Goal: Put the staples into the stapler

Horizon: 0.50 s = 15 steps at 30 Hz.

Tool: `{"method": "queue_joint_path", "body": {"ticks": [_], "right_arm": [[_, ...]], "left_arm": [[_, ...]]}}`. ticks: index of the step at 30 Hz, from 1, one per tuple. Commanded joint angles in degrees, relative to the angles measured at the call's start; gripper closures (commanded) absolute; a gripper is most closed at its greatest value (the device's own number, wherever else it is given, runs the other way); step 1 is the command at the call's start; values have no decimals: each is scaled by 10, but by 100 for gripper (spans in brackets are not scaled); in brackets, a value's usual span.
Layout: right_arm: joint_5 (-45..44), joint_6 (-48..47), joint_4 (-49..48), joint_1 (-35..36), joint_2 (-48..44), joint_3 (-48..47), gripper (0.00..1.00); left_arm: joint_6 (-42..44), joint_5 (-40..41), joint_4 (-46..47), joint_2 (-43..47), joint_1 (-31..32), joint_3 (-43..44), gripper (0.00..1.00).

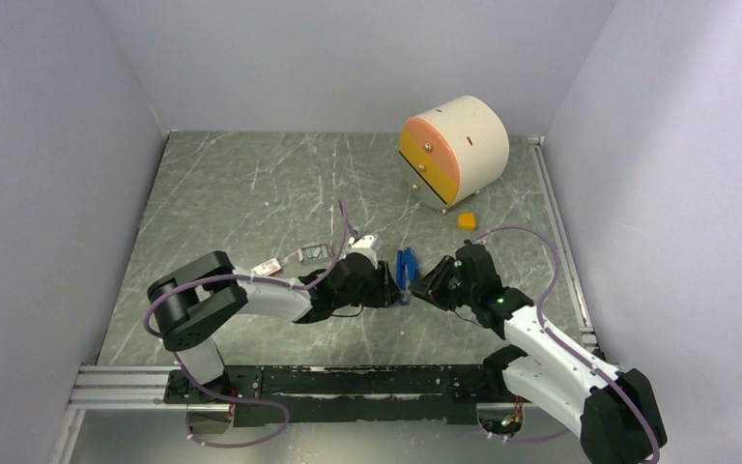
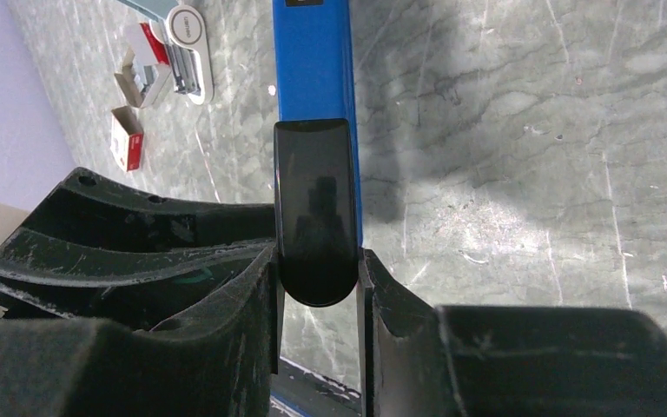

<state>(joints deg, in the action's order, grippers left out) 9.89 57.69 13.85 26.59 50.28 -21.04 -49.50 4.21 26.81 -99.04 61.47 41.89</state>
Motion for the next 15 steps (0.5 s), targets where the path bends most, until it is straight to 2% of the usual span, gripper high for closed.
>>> {"method": "queue_joint_path", "body": {"ticks": [1, 4, 5, 15], "right_arm": [[11, 7, -44, -2, -20, -1, 100], [-5, 6, -29, -2, -26, -11, 100], [-13, 2, -20, -2, -27, -18, 100], [-188, -33, 105, -2, -45, -116, 100]], "left_arm": [[0, -16, 16, -11, 5, 13, 71], [15, -29, 11, -17, 4, 15, 93], [19, -34, 8, -19, 5, 16, 95], [29, -62, 40, -25, 6, -24, 95]]}}
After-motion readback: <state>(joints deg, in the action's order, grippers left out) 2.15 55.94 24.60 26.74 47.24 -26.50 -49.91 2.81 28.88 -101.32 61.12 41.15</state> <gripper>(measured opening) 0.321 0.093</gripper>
